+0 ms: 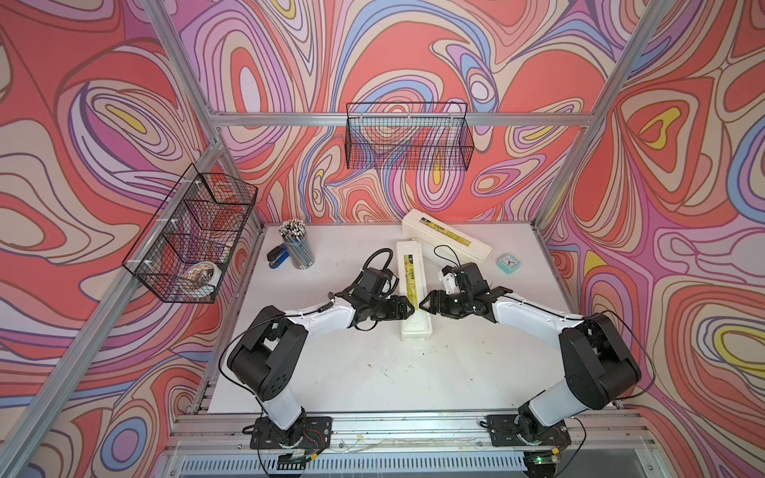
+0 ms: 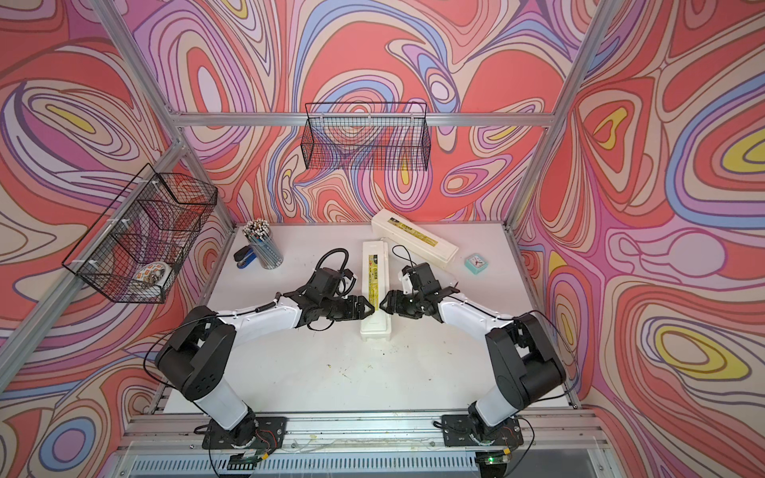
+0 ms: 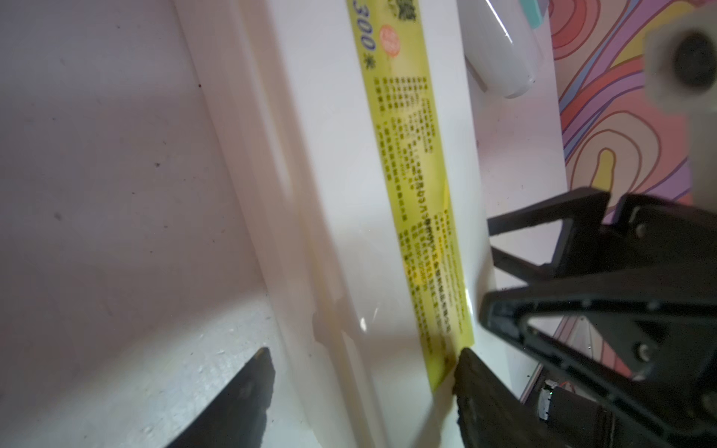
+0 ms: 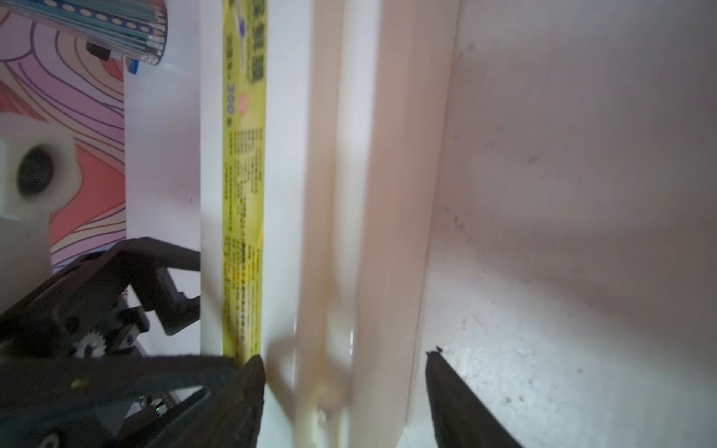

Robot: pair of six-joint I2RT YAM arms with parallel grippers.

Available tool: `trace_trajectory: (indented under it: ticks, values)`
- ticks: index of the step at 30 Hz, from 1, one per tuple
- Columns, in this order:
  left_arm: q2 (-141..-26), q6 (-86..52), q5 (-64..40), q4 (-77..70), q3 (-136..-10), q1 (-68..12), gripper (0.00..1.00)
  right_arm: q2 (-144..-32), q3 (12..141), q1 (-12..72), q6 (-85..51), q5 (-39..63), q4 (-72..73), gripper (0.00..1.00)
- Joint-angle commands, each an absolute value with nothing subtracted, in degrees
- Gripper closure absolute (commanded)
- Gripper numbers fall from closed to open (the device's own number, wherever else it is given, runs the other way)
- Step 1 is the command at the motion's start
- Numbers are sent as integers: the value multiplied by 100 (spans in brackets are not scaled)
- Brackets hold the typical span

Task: Put plastic wrap rolls into dispensers
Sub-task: Close the lid on the plastic wrap cutting box.

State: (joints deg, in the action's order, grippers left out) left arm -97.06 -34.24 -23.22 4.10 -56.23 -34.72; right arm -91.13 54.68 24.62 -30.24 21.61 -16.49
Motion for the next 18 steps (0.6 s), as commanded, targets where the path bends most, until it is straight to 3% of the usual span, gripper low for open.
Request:
trace_trajectory:
  ticks: [1, 8, 18]
  values:
    - [-10061, -2687, -1514, 2287, -5989, -3480, 21, -9448, 6017, 2317, -2567, 1403, -2366, 33]
    - [-10026, -2380, -1881, 2007, -6607, -2871, 17, -10501, 7149, 2030, -2689, 1826, -1783, 32]
    - [-11170, -2057, -2796, 1737, -8488, -2395, 17, -11790, 8643, 1950, -2721, 2259, -1516, 30]
